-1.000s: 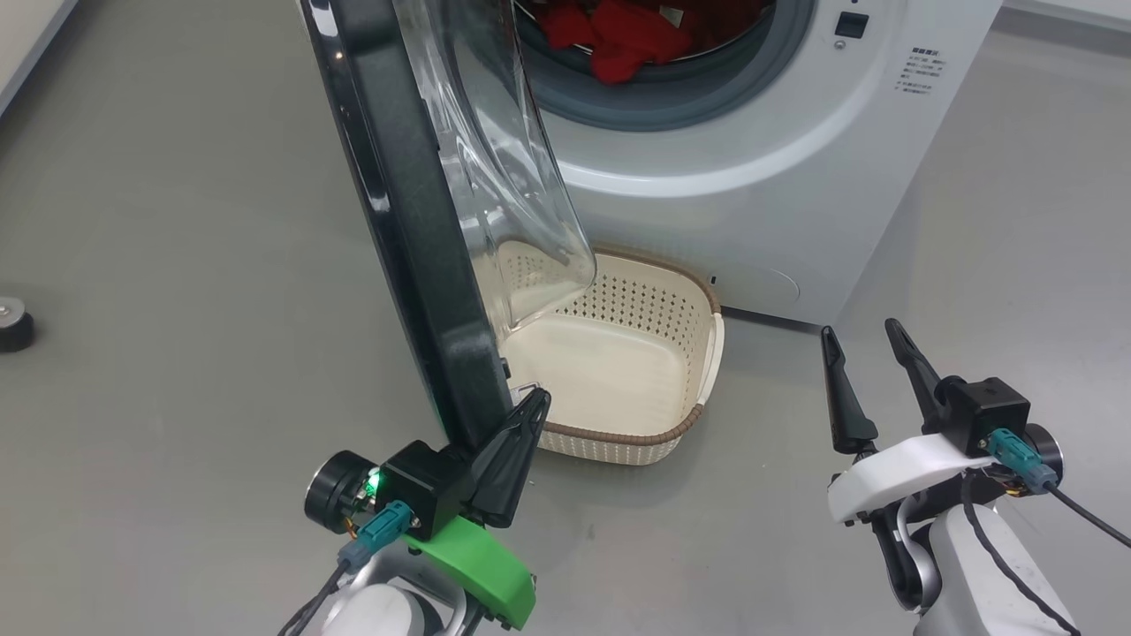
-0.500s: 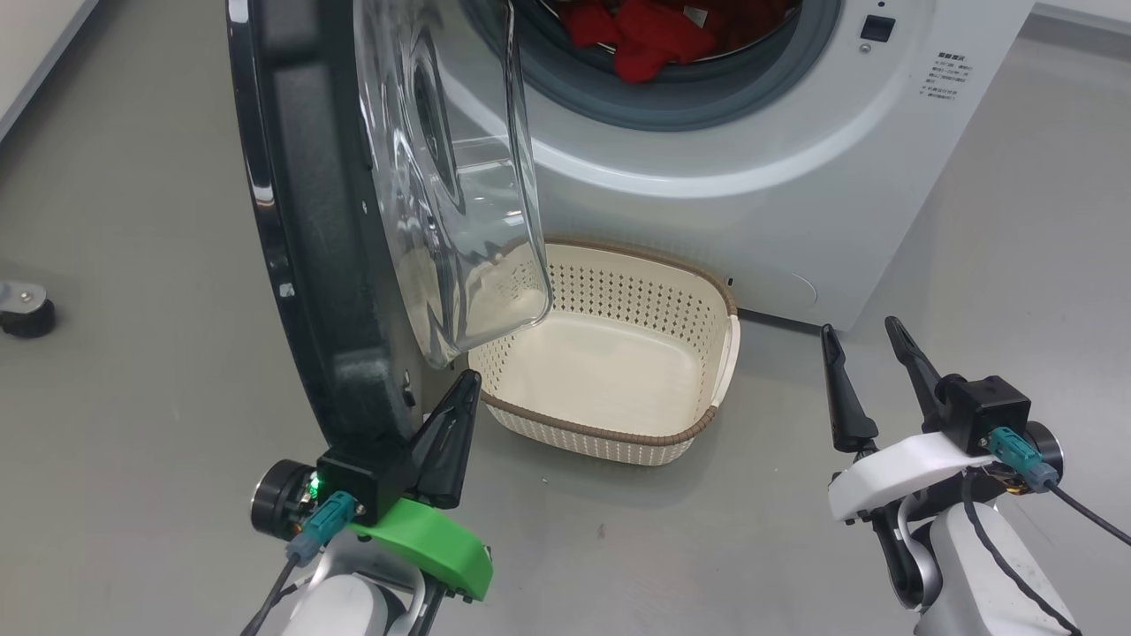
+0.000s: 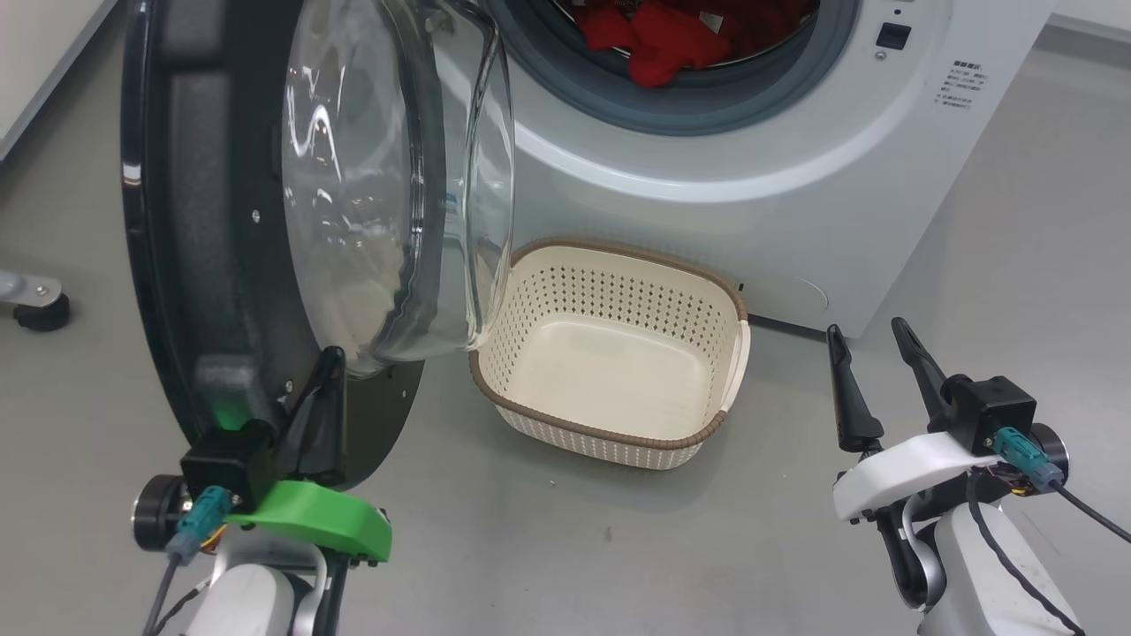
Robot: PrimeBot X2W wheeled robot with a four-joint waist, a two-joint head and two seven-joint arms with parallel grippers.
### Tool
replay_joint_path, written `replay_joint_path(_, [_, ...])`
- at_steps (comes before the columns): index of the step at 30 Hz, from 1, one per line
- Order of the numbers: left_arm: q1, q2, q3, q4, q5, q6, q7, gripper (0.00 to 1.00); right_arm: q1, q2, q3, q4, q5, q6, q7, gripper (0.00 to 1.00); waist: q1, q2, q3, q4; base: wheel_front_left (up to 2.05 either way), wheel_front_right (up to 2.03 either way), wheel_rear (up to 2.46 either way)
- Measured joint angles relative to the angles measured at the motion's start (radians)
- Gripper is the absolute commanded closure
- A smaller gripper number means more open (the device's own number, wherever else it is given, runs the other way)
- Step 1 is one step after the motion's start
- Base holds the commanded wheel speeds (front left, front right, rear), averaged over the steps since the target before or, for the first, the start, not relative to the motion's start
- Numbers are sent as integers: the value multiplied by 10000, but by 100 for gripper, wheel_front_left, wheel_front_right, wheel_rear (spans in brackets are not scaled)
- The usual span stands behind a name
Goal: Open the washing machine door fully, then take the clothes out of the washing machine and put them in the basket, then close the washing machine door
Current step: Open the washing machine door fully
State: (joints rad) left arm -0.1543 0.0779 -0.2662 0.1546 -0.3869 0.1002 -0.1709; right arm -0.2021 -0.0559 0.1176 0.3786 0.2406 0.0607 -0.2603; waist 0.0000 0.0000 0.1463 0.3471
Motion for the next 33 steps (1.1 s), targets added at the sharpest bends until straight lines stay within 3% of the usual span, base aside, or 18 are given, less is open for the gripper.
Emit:
replay_joint_path(18, [-61, 286, 2337, 272, -525, 88, -518, 100, -146, 4, -82, -190, -316, 86, 0, 0, 0, 0, 415, 12, 0, 0, 0])
replay_joint_path(33, [-1050, 397, 3735, 1057, -874, 90, -696, 100, -785, -128, -196, -842, -675, 86, 0, 0, 0, 0, 1236, -157, 0, 0, 0])
